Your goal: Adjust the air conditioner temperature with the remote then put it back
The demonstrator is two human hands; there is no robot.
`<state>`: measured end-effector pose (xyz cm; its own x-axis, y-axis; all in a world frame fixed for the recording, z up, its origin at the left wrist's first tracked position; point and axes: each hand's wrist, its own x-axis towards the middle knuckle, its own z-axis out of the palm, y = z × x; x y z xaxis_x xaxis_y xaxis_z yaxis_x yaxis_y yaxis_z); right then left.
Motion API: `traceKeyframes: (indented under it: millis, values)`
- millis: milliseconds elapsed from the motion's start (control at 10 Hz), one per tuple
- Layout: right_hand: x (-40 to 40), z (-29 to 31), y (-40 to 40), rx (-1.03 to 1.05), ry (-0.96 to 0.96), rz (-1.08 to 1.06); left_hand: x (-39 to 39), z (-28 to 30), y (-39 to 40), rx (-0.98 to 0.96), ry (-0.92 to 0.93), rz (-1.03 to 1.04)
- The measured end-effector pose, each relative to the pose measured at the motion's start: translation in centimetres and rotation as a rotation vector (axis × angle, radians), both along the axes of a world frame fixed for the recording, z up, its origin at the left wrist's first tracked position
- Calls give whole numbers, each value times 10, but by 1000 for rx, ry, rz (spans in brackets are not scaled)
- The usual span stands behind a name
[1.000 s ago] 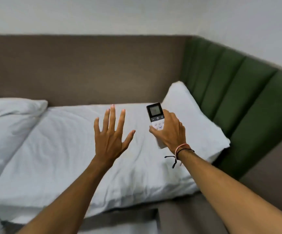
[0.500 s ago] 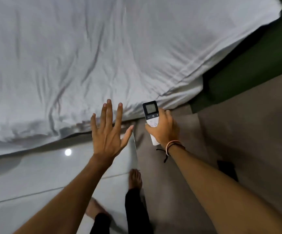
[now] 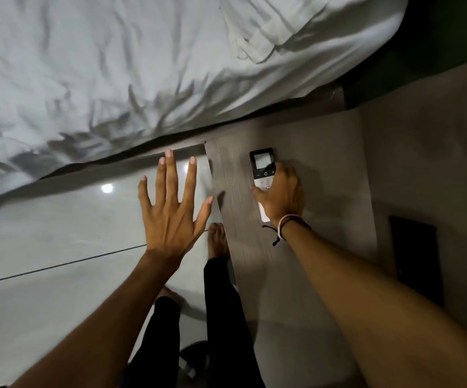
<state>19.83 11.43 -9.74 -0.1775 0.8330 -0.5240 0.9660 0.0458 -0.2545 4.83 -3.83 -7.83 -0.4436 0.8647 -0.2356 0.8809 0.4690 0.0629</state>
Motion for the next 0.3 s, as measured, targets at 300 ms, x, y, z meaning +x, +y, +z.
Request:
traceKeyframes:
  millis: [300]
  values:
    - [4, 2, -8, 88, -151, 198, -3, 6, 4, -17, 2, -21]
